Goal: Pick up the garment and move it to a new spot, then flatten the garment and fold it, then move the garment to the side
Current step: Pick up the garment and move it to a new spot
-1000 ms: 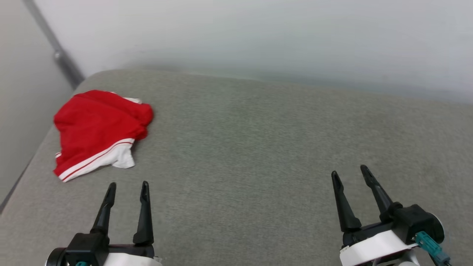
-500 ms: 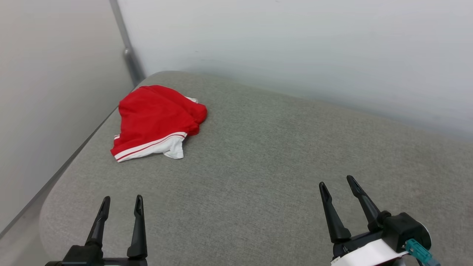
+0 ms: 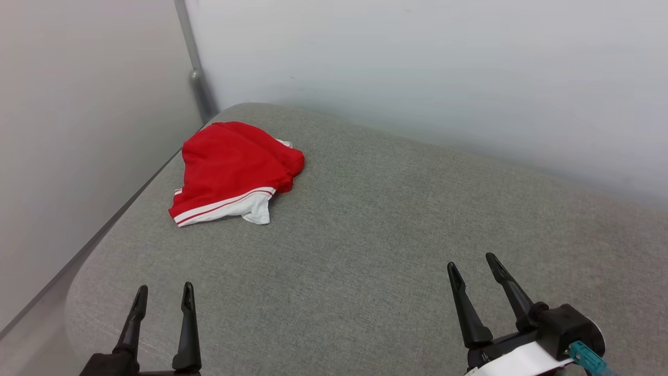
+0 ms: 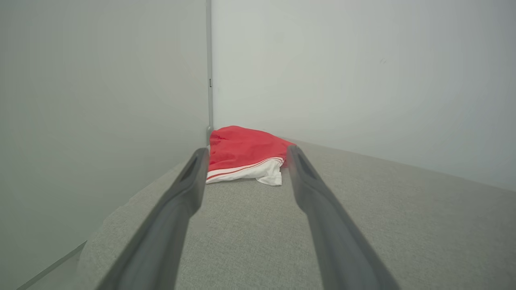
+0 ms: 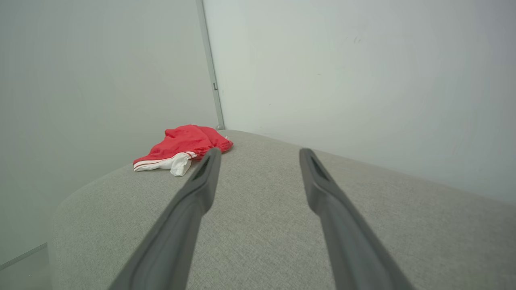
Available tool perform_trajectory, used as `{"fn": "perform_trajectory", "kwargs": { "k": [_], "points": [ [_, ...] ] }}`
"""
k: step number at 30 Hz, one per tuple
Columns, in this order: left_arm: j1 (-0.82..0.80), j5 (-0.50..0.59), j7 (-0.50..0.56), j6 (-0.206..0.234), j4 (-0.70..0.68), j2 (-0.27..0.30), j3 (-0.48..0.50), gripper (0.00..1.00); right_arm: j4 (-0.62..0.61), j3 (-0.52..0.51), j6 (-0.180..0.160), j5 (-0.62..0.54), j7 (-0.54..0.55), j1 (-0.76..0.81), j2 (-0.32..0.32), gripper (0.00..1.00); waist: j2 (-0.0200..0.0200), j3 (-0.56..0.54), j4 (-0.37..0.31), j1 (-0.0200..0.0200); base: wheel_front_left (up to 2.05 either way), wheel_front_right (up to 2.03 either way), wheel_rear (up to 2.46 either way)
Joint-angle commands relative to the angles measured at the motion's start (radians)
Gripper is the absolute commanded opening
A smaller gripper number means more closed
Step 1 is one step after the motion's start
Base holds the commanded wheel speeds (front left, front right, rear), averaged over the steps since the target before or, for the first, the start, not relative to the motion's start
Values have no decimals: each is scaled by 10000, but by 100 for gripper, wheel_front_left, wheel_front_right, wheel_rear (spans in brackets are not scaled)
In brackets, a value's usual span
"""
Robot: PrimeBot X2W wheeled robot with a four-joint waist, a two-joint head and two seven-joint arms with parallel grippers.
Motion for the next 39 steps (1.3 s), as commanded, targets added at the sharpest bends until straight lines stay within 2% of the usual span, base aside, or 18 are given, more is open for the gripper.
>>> {"fn": "perform_trajectory", "kwargs": {
  "k": [1, 7, 15, 19, 22, 24, 25, 27, 28, 31, 35, 39],
  "points": [
    [114, -99, -28, -18, 89, -15, -47, 100, 18, -9, -3, 1, -25, 29, 9, 100, 0, 26, -15, 0, 0, 0, 0],
    [-357, -525, -28, -99, 275, -12, 18, 100, -142, -56, -3, -341, -25, -233, 8, 100, 0, 632, -227, 0, 0, 0, 0],
    [-1844, -555, -28, -317, 1024, 61, 54, 100, -415, -314, -5, -1243, -25, -875, 2, 100, 0, 2235, -599, 0, 0, 0, 0],
    [-3371, -950, 5, -431, 2272, 963, 56, 100, -644, -484, -3, -1583, -25, -1292, -171, 100, 0, 3225, -941, 0, 0, 0, 0],
    [-4709, -1667, 775, -452, 2987, 1865, -33, 100, -755, -661, -5, -1711, -25, -1423, -370, 100, 0, 3876, -1160, 0, 0, 0, 0],
    [-5547, -2463, 1488, -454, 3486, 2673, -396, 100, -887, -684, -3, -1778, -25, -1527, -495, 100, 0, 4321, -1333, 0, 0, 0, 0],
    [-6404, -3527, 2409, -457, 3858, 3401, -725, 100, -1000, -764, -3, -1813, -23, -1569, -635, 100, 0, 4707, -1476, 0, 0, 0, 0],
    [-7139, -4423, 3482, -459, 4137, 4270, -1076, 100, -1128, -867, -5, -1837, -24, -1648, -786, 100, 0, 5067, -1627, 0, 0, 0, 0],
    [-7139, -4423, 3482, -459, 4137, 4270, -1076, 100, -1128, -867, -5, -1837, -24, -1648, -786, 100, 0, 5067, -1627, 0, 0, 0, 0],
    [-8093, -5644, 5072, -460, 4547, 5314, -1508, 100, -1368, -997, -3, -1876, -24, -1751, -908, 100, 0, 5590, -1866, 0, 0, 0, 0],
    [-9293, -6807, 6801, -460, 4991, 6313, -1941, 100, -1622, -1176, -5, -1899, -24, -1858, -1053, 100, 0, 6195, -2097, 0, 0, 0, 0],
    [-10243, -7826, 8129, -461, 5567, 6695, -2152, 100, -1780, -1251, -6, -1937, -21, -1904, -1027, 100, 0, 6700, -2347, 0, 0, 0, 0]
  ]
}}
